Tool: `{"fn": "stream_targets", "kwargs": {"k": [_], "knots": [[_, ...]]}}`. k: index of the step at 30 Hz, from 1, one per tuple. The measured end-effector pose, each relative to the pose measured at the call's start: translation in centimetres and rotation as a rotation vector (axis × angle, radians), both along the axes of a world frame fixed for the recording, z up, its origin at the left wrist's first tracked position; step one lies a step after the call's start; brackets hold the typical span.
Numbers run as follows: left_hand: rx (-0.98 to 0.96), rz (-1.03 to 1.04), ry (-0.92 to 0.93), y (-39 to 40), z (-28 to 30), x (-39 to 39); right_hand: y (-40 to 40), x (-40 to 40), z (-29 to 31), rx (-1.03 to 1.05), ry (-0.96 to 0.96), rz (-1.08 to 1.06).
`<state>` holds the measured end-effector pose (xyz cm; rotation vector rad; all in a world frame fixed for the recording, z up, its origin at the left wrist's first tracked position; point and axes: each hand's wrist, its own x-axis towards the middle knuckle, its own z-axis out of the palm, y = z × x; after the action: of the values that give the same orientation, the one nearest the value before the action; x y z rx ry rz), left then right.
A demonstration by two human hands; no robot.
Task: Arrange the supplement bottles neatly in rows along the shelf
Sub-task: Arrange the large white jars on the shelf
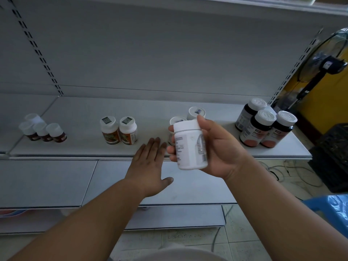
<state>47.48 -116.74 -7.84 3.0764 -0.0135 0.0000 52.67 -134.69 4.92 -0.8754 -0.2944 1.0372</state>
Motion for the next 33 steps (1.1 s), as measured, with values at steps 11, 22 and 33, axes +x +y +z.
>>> {"fn": "stream_targets", "kwargs": {"k": [11, 22, 33], "knots": [[0.001, 0.017, 0.007, -0.2, 0.1, 0.0, -0.3, 0.3, -0.1, 0.001, 0.034, -0.052], [0.013, 0.023, 0.0, -0.2, 0.3, -0.1, -0.4, -0.2, -0.1, -0.019, 0.045, -0.063], [-0.002, 0.005, -0.003, -0.2, 0.2, -0.1, -0.5, -1.1, -0.9, -0.34, -0.816, -0.455]]}}
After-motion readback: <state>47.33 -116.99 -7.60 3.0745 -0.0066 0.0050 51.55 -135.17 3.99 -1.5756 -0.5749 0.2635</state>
